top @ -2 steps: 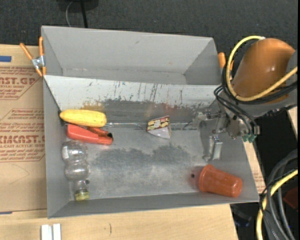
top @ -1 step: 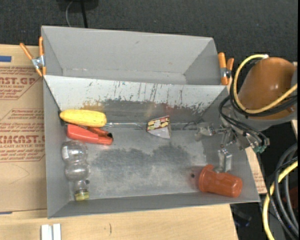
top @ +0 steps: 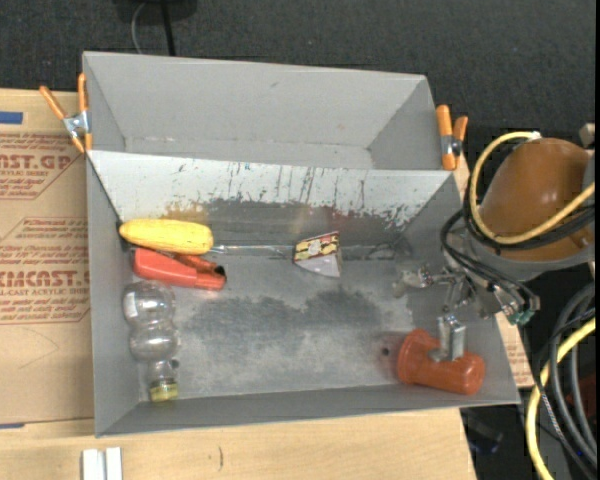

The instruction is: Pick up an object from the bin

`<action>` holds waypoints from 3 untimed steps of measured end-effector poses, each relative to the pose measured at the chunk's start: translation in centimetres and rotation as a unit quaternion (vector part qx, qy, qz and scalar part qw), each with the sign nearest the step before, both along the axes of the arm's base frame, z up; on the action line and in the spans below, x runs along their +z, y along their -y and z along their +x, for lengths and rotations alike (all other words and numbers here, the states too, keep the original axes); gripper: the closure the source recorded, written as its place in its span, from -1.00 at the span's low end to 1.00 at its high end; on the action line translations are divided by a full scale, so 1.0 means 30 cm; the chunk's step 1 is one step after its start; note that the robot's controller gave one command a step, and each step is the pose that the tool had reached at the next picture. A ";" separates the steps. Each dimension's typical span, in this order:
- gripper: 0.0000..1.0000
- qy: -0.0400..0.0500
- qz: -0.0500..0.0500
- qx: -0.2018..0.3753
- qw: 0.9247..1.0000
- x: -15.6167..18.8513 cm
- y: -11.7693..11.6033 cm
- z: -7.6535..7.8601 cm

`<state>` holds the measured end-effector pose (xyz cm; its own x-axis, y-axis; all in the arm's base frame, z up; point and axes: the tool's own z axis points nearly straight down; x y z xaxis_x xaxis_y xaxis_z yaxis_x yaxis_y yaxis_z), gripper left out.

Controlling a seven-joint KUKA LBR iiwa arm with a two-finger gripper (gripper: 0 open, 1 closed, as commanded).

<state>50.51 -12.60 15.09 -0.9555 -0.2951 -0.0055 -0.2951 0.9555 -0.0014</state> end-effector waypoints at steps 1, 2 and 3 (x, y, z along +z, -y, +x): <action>-1.00 -0.001 0.003 -0.057 0.998 -0.083 0.023 -0.033; 1.00 -0.004 0.013 0.038 0.999 -0.266 -0.005 -0.048; -1.00 0.000 0.005 0.035 0.999 -0.270 0.024 -0.048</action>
Offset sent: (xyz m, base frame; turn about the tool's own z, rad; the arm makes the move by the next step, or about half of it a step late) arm -0.0157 -0.0158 -0.0809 -0.0637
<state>49.06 -13.33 6.98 -0.9326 -0.3609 -0.0086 -0.3610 0.9325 0.0090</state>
